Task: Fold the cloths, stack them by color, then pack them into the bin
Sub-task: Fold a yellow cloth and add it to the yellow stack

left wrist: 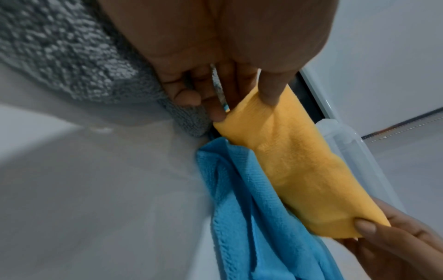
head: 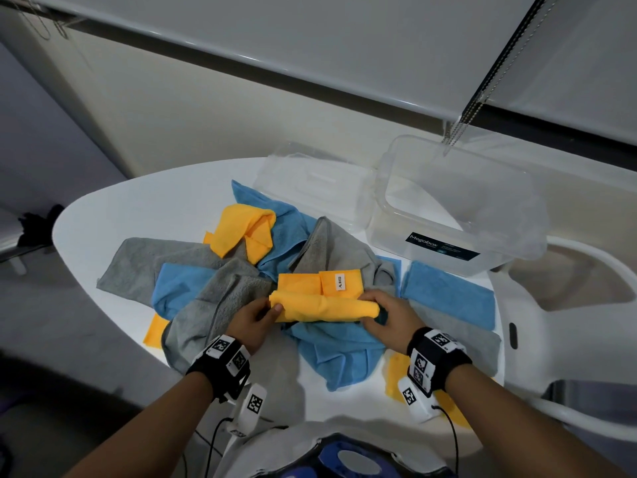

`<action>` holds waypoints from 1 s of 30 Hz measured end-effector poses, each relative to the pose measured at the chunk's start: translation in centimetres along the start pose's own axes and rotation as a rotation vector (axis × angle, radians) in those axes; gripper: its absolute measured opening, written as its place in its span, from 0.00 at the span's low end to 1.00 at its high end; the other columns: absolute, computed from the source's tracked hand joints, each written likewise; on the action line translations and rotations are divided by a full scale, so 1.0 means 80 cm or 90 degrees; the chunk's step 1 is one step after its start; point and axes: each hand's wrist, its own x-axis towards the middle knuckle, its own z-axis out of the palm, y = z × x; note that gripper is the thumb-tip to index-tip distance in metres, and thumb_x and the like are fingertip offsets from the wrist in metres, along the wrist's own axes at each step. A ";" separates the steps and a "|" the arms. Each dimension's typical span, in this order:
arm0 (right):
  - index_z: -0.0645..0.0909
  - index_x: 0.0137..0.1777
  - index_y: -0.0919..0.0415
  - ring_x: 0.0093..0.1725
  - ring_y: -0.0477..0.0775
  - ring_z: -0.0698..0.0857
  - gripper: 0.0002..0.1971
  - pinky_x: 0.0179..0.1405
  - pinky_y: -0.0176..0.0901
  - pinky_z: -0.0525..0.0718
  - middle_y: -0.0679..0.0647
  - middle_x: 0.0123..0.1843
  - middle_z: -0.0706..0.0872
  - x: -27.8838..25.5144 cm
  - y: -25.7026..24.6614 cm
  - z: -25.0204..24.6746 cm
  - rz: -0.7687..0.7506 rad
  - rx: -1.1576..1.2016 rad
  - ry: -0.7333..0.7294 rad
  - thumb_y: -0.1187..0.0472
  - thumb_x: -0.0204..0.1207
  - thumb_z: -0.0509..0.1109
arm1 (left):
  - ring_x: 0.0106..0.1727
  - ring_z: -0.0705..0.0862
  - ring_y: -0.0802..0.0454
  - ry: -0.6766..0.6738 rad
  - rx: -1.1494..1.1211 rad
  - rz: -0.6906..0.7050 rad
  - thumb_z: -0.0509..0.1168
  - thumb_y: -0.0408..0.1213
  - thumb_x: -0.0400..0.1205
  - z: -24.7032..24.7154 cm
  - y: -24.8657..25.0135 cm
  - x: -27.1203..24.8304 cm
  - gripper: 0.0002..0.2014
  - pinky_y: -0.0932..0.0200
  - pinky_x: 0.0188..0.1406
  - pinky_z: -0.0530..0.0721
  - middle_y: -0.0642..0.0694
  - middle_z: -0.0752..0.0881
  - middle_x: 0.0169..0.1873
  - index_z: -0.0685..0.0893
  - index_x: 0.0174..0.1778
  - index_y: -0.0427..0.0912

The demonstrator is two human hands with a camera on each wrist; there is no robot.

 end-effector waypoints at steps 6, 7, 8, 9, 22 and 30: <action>0.73 0.65 0.44 0.46 0.52 0.86 0.15 0.50 0.54 0.86 0.52 0.46 0.86 0.034 0.000 0.003 0.142 0.021 0.029 0.49 0.80 0.69 | 0.44 0.82 0.39 0.016 0.098 -0.111 0.58 0.57 0.84 0.010 0.004 0.020 0.19 0.53 0.38 0.72 0.44 0.81 0.35 0.77 0.38 0.44; 0.73 0.66 0.47 0.48 0.53 0.85 0.16 0.52 0.53 0.85 0.53 0.48 0.86 0.042 -0.001 0.004 0.156 0.016 0.031 0.50 0.81 0.68 | 0.47 0.82 0.38 0.031 0.113 -0.128 0.57 0.56 0.85 0.012 0.007 0.026 0.19 0.53 0.40 0.73 0.42 0.83 0.39 0.79 0.42 0.43; 0.73 0.68 0.51 0.51 0.55 0.84 0.16 0.52 0.50 0.83 0.55 0.51 0.85 0.050 -0.003 0.004 0.167 0.005 0.035 0.51 0.82 0.67 | 0.50 0.83 0.37 0.044 0.127 -0.144 0.56 0.56 0.85 0.014 0.010 0.030 0.21 0.53 0.42 0.73 0.39 0.85 0.44 0.80 0.46 0.40; 0.73 0.69 0.54 0.52 0.56 0.83 0.17 0.52 0.46 0.81 0.56 0.53 0.84 0.057 -0.004 0.005 0.176 -0.010 0.040 0.52 0.83 0.66 | 0.52 0.83 0.37 0.052 0.138 -0.153 0.55 0.56 0.85 0.015 0.014 0.034 0.22 0.53 0.44 0.74 0.37 0.85 0.48 0.81 0.51 0.39; 0.69 0.76 0.54 0.62 0.60 0.81 0.26 0.63 0.52 0.81 0.60 0.65 0.81 0.078 -0.001 0.014 0.239 -0.015 -0.011 0.51 0.79 0.70 | 0.57 0.82 0.35 0.029 0.208 -0.182 0.55 0.56 0.86 0.022 0.011 0.032 0.23 0.48 0.52 0.78 0.35 0.84 0.56 0.79 0.59 0.37; 0.74 0.70 0.51 0.62 0.54 0.82 0.19 0.67 0.55 0.80 0.53 0.64 0.83 0.082 -0.003 0.007 0.251 0.100 0.037 0.55 0.80 0.70 | 0.44 0.79 0.40 0.101 0.017 -0.173 0.57 0.47 0.87 0.033 0.020 0.026 0.15 0.52 0.39 0.69 0.47 0.74 0.34 0.70 0.45 0.37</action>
